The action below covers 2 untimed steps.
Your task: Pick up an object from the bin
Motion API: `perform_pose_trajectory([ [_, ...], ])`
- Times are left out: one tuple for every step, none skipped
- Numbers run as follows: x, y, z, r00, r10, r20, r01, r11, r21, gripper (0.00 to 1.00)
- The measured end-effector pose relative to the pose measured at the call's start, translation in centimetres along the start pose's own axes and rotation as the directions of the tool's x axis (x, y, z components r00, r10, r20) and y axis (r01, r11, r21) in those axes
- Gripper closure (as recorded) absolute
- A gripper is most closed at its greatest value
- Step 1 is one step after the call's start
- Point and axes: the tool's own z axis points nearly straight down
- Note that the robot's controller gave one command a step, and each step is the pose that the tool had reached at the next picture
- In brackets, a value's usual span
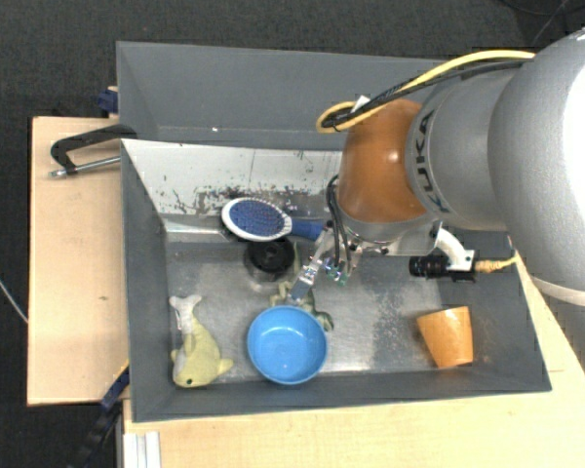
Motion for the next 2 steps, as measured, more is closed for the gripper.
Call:
perform_pose_trajectory([
  [-2.2,0.7,1.6,0.985,0.173,-0.012,-0.173,0.985,-0.002,0.0],
  [2.4,6.0,1.8,0.97,0.242,0.025,-0.242,0.97,-0.009,0.0],
])
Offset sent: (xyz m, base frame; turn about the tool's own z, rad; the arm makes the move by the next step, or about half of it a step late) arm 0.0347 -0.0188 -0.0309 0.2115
